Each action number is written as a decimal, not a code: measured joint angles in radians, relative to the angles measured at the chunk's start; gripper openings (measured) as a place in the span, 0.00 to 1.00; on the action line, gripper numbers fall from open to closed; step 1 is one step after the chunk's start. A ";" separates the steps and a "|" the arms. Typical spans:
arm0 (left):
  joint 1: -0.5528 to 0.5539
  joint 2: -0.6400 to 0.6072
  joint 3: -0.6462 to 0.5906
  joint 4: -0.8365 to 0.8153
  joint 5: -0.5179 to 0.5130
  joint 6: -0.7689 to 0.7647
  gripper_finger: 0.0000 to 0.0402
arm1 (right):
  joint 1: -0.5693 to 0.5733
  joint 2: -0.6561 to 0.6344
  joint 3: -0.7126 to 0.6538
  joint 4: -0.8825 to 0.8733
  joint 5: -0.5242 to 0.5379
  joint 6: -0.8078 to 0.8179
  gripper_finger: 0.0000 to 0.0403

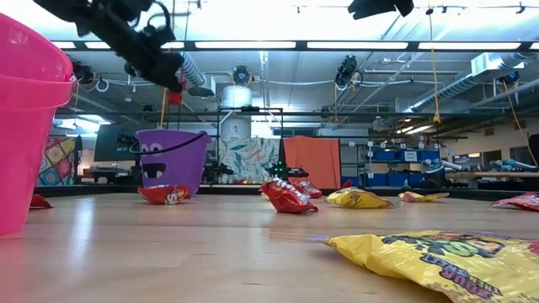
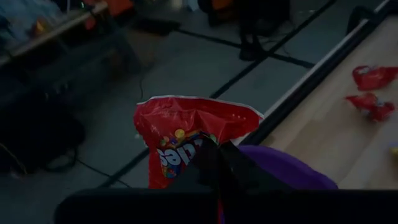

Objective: Sort candy by brand, put in halloween buckets
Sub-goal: Put the red candy into the purple bucket

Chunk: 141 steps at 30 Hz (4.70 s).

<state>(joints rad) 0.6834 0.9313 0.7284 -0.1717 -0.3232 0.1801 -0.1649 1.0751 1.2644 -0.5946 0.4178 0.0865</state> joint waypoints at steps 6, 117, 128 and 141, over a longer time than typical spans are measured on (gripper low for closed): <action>0.063 0.075 0.000 0.042 0.079 -0.069 0.01 | 0.034 0.002 0.000 0.042 -0.002 -0.007 0.39; -0.549 -0.258 0.019 0.049 0.424 -0.233 0.46 | -0.452 0.839 0.009 0.269 -0.550 -0.215 0.39; -0.549 -0.257 0.019 0.049 0.424 -0.234 0.46 | -0.453 0.894 0.009 0.271 -0.569 -0.193 0.39; -0.549 -0.257 0.019 0.050 0.425 -0.233 0.46 | -0.448 0.933 0.009 0.282 -0.573 -0.195 0.13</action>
<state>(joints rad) 0.1345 0.6739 0.7479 -0.1222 0.1020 -0.0525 -0.6129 2.0083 1.2734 -0.3122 -0.1557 -0.1088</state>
